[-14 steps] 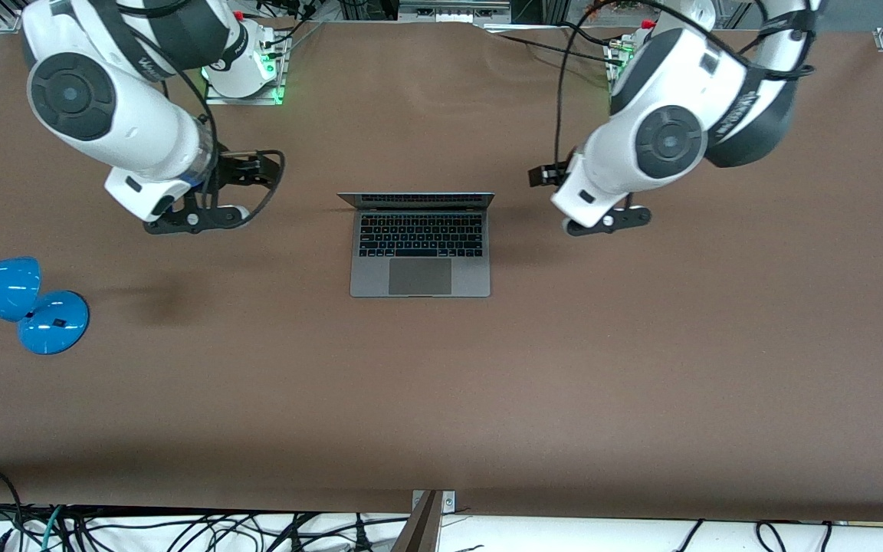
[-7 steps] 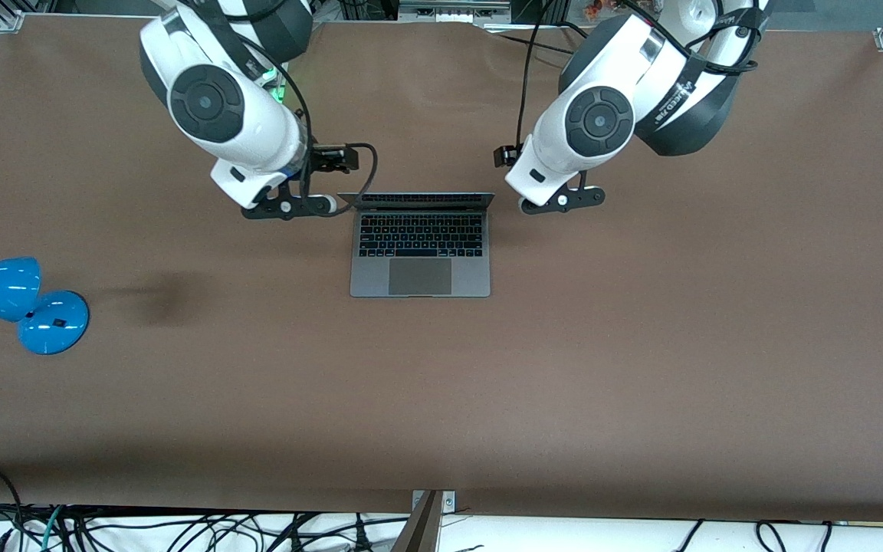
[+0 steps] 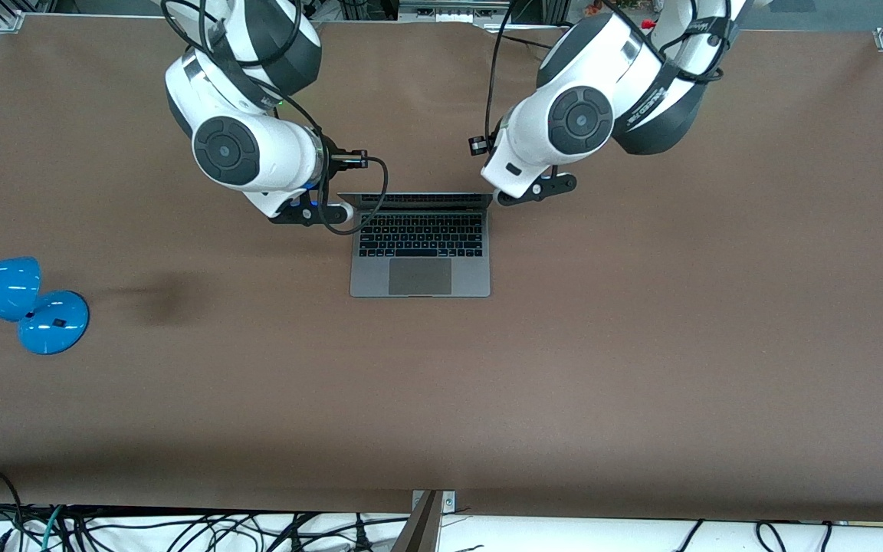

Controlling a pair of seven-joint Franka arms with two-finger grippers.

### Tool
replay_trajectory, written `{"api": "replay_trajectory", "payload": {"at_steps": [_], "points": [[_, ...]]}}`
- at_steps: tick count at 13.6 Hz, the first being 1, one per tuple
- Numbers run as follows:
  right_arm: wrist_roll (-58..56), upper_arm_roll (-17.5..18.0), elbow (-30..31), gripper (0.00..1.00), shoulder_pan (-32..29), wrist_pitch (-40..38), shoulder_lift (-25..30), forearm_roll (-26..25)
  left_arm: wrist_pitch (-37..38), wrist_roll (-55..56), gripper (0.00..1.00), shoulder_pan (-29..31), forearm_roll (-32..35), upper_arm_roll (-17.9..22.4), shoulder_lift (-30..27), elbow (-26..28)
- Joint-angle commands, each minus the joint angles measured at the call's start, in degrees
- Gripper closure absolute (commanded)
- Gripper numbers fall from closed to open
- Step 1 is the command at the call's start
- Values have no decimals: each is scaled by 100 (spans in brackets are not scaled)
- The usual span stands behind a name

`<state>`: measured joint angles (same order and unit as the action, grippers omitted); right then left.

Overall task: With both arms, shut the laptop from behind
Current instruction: 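Bring both grippers behind the laptop screen on either side, then lower both grippers against the back of the laptop screen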

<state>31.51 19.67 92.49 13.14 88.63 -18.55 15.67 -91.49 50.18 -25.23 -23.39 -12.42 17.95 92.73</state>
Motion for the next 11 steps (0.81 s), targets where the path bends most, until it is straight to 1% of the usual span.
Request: {"api": "replay_trajectory", "payload": {"at_steps": [1,3,5,7,10,11], "points": [[-31,11,102,98,-5,5,-148,138,-237,315,100,-113,-402,56,270,-115],[-40,11,155,98,22,31,-280,138,-570,764,100,-236,-429,56,383,-115],[-40,11,155,98,57,49,-455,138,-651,765,100,-246,-403,56,576,-124],[-31,11,155,98,66,58,-570,129,-896,774,100,-420,-360,64,700,-115],[-40,2,155,100,66,347,-614,129,-932,677,100,-430,-307,73,928,-124],[-40,10,155,100,66,426,-658,121,-984,625,100,-413,-185,73,947,-115]]}}
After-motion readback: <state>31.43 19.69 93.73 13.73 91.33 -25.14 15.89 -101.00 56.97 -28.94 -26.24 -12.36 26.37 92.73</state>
